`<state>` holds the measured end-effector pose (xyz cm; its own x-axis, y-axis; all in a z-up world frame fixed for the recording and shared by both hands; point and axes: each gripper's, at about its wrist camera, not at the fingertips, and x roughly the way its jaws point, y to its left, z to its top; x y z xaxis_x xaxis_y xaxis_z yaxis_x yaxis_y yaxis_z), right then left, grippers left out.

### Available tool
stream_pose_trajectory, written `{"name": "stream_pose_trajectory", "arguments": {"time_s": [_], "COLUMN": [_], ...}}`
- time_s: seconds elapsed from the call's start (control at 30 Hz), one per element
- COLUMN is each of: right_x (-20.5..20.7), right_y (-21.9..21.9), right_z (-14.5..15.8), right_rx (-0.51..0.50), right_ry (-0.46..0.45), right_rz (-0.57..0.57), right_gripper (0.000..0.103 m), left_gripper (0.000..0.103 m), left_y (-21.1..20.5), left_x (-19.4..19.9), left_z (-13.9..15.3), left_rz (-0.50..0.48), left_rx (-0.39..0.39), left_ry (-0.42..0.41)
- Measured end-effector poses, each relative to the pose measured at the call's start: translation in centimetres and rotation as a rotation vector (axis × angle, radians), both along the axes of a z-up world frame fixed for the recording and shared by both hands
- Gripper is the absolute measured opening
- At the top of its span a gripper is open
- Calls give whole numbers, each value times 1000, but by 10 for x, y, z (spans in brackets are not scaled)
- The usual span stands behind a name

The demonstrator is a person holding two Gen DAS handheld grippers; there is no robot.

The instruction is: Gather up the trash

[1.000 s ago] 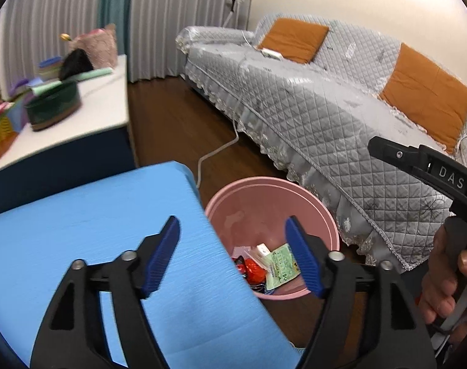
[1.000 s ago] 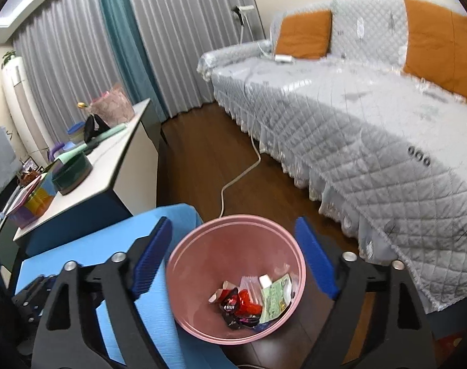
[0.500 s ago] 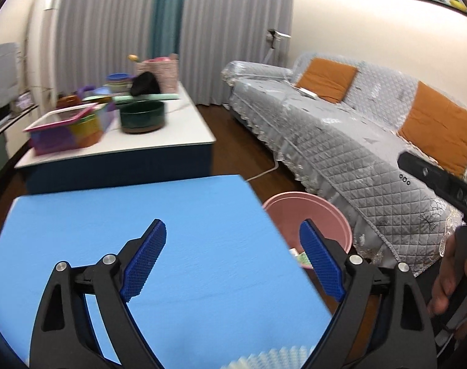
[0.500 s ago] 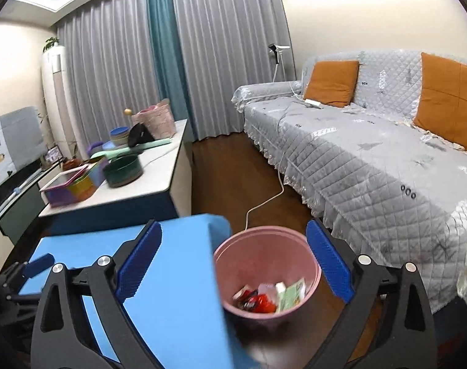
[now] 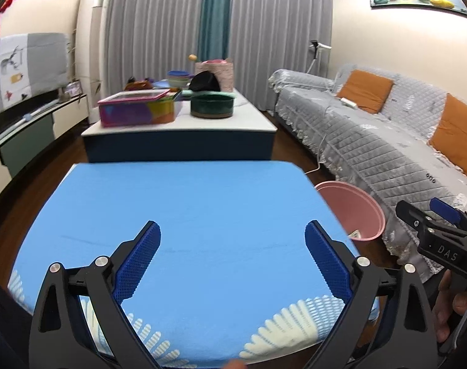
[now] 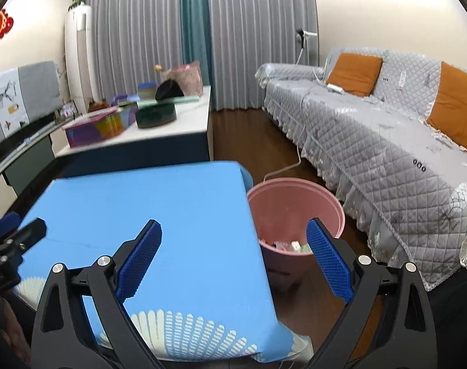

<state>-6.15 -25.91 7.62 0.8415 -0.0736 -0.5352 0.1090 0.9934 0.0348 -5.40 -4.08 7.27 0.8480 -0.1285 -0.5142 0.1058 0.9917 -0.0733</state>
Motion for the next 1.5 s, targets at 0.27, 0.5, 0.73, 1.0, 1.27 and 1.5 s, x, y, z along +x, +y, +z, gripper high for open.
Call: {"name": "stream_pose_trajectory", "arguments": {"time_s": [0.27,0.5,0.73,1.0,1.27,1.5], "right_x": [8,13,19,20,21,21], "right_y": [17,33,36,35,37,37], "right_z": [-11,-12,-14,-16,-16,-16], "right_rx": [-23,-54,-49,-55,-62,-63], "right_ry": [10,-2,15,21,21,23], "right_rz": [23,51,64,54,54,56], "right_gripper": [94,98,98,98,98,98], "left_gripper": [92,95,95,95,95,95], "left_y": [8,10,14,13,13,13], "left_x": [5,8,11,13,12,13], "left_z": [-16,-25,-30,-32,-33,-33], "left_rz": [25,42,65,67,64,63], "left_rx": [-1,0,-5,-9,-8,-10], "left_ry": [51,79,92,93,96,97]}}
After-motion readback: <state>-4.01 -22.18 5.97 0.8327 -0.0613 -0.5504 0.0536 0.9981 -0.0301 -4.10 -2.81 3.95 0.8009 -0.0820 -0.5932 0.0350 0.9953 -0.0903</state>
